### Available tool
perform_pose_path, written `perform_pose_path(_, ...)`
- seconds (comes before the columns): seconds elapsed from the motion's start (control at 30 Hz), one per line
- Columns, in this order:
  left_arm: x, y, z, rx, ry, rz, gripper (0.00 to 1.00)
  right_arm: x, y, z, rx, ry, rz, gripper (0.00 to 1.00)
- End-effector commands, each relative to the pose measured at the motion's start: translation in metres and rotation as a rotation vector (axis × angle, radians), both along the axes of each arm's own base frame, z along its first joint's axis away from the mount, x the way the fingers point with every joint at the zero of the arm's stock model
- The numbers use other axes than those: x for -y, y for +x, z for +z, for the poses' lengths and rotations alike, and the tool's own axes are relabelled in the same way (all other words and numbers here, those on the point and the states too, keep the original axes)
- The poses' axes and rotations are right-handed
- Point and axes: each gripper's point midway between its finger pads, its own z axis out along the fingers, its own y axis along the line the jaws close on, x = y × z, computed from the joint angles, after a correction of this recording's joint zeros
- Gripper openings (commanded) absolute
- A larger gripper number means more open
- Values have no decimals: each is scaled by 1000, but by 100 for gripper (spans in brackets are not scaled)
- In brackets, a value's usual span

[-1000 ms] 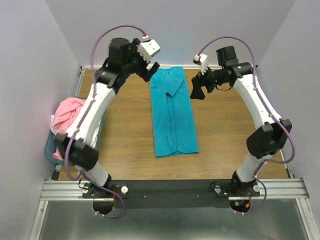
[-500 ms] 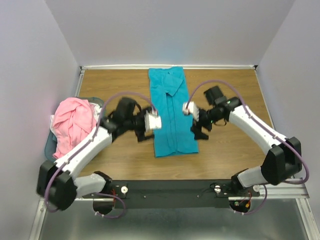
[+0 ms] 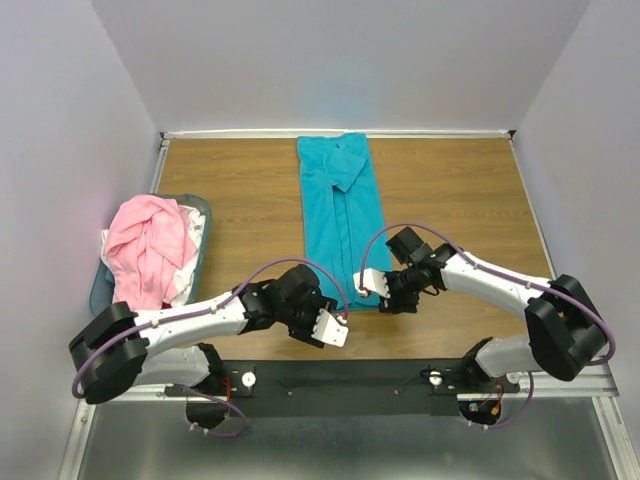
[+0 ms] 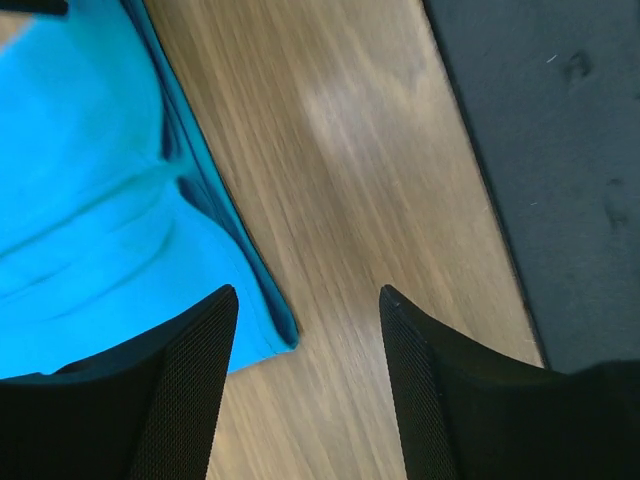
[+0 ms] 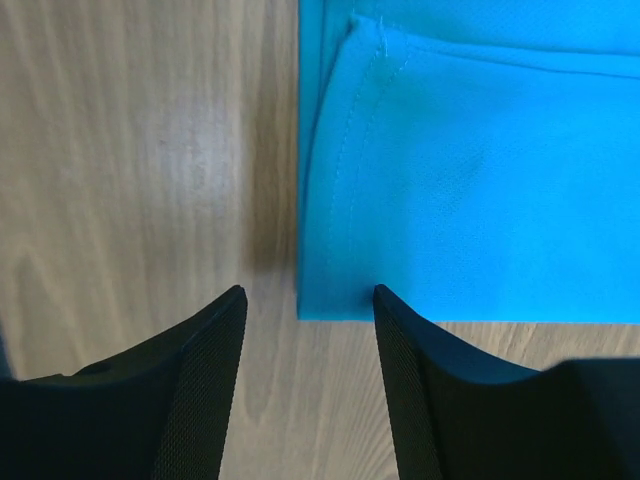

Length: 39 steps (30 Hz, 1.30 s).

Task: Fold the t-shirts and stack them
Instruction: Fold the tshirt

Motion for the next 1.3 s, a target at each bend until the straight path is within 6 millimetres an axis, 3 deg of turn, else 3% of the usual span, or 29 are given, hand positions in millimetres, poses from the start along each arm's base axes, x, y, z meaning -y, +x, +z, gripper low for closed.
perform_pose_path(0.0,4,23,-11,54,42,90,66,-3,18,-10,105,-7,51,60)
perform_pose_path(0.3,-3,35,-27,98,86,136,68,-1,9,-14,137,-6,90,58)
perform_pose_path(0.5,-9,32,-44,84,129,131,66,4,6,-27,127,-38,101,46)
perform_pose_path(0.57,-9,35,-45,92,134,141,56,6,6,-31,125,-51,104,42)
perform_pose_path(0.8,-14,41,-55,65,195,156,39,14,1,-42,116,-82,104,40)
perform_pose_path(0.9,-13,42,-57,60,206,149,30,17,2,-45,112,-97,93,33)
perform_pose_path(1.17,-15,45,-58,53,220,154,4,14,4,-43,100,-89,31,0)
perform_pose_path(1.27,-10,43,-45,52,188,134,0,7,-1,-31,97,-48,21,1)
